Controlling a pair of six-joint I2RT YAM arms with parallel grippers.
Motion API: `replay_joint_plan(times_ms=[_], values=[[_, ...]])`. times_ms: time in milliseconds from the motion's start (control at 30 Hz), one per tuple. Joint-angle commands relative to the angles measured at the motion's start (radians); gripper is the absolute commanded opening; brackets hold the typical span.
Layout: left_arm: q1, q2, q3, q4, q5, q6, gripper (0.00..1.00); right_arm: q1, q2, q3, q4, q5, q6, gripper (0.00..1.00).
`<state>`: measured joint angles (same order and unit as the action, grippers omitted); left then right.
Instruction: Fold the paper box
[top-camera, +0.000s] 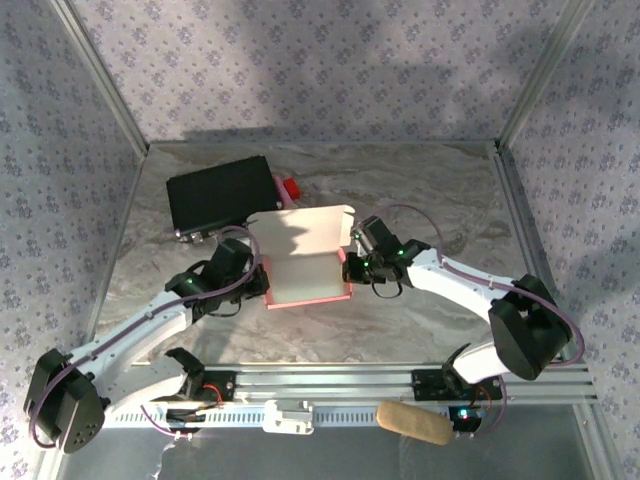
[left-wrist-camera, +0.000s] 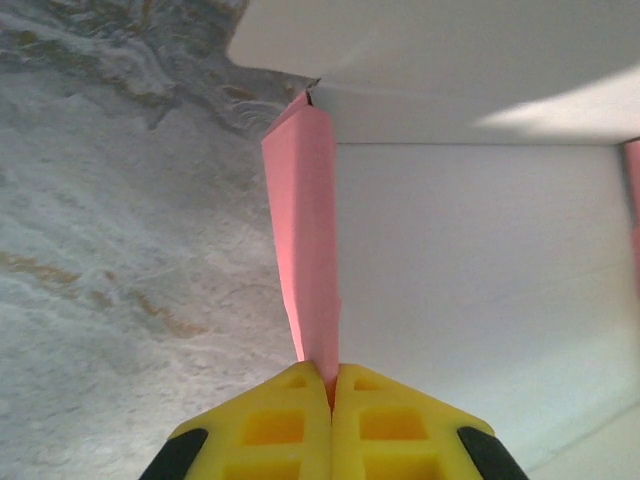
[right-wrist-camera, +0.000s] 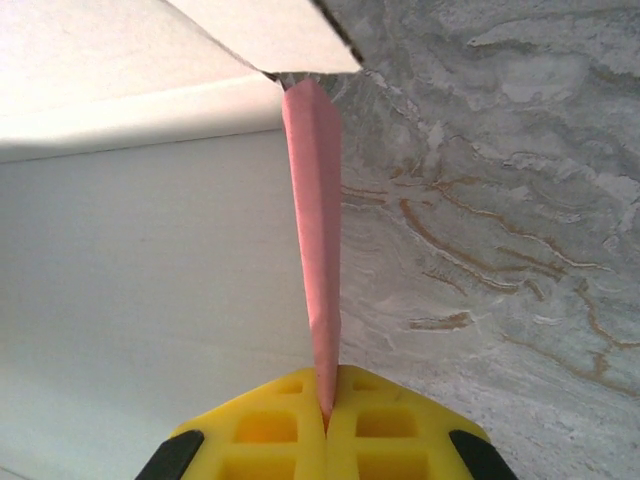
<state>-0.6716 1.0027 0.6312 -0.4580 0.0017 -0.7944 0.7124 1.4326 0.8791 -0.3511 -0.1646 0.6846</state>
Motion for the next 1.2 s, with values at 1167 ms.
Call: replay_joint_plan(times_ms=[1167], values=[[-0.199, 0.421, 0.005, 0.099, -0.288, -0.005, 0.16, 0.148, 0.121, 0.020, 0.055, 0.193, -0.025, 0.00]])
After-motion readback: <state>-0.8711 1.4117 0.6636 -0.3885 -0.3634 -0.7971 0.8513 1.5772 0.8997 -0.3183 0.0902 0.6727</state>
